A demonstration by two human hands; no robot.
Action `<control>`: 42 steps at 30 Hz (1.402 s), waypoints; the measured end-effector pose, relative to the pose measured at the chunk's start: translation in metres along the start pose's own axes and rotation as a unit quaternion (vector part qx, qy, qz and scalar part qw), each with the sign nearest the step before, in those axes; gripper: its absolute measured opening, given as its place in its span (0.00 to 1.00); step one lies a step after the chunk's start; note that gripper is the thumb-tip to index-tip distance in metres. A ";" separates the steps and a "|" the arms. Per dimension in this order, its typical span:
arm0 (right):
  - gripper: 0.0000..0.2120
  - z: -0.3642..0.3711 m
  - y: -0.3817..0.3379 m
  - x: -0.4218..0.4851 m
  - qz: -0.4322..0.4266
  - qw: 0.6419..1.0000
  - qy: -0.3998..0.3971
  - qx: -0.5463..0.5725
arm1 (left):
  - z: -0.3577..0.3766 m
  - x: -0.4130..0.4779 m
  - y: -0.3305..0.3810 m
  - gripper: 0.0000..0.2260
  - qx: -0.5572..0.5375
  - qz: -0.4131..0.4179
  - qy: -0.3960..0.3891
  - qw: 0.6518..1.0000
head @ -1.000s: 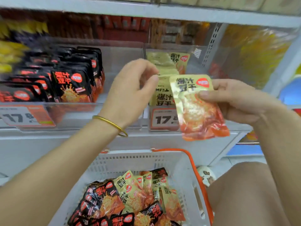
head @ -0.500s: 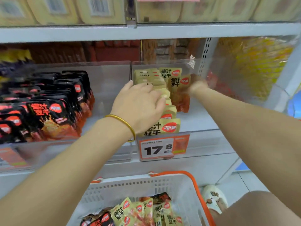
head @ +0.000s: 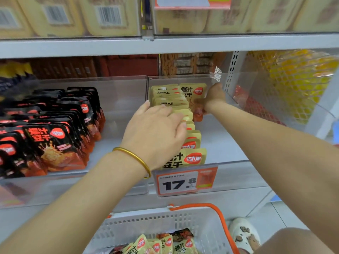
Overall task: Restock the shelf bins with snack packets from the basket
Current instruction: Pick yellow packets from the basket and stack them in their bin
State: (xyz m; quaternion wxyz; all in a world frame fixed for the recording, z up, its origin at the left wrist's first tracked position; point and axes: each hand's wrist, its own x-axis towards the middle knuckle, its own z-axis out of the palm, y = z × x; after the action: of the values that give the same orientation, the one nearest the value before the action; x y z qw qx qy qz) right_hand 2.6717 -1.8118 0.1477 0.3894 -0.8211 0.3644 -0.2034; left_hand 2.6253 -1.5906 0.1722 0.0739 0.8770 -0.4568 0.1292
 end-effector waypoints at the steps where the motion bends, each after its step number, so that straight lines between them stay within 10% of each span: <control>1: 0.30 -0.009 -0.004 -0.006 0.002 1.000 -0.019 0.001 | -0.001 0.000 -0.001 0.30 -0.018 -0.002 0.012 1.000; 9: 0.09 -0.102 -0.025 -0.193 -0.207 0.961 -0.148 -0.106 | -0.003 -0.094 -0.008 0.13 -0.157 0.064 0.233 0.958; 15: 0.07 0.048 0.070 -0.251 -0.126 0.780 -0.490 -0.368 | 0.091 -0.178 -0.024 0.13 -0.089 0.087 -0.042 0.991; 22: 0.11 0.164 0.229 -0.264 0.015 0.726 -0.504 -0.467 | 0.137 -0.194 -0.032 0.13 -0.043 0.058 -0.183 0.980; 31: 0.08 0.034 0.071 -0.241 -0.108 0.812 -0.538 -0.200 | 0.120 -0.179 -0.015 0.09 -0.327 -0.059 -0.291 0.897; 36: 0.12 -0.019 0.061 -0.249 -0.044 0.924 -0.380 0.000 | 0.082 -0.172 -0.009 0.06 -0.505 -0.139 -0.169 0.835; 42: 0.18 -0.065 0.050 -0.252 -0.032 0.892 -0.391 0.226 | 0.006 -0.122 0.018 0.03 -0.581 -0.126 -0.019 0.804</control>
State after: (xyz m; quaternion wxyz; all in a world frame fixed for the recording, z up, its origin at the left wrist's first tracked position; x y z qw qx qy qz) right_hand 2.4453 -1.6740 0.1355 0.6688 -0.7352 0.1008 0.0446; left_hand 2.5445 -1.5074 0.1310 0.5761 0.7225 -0.3332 -0.1875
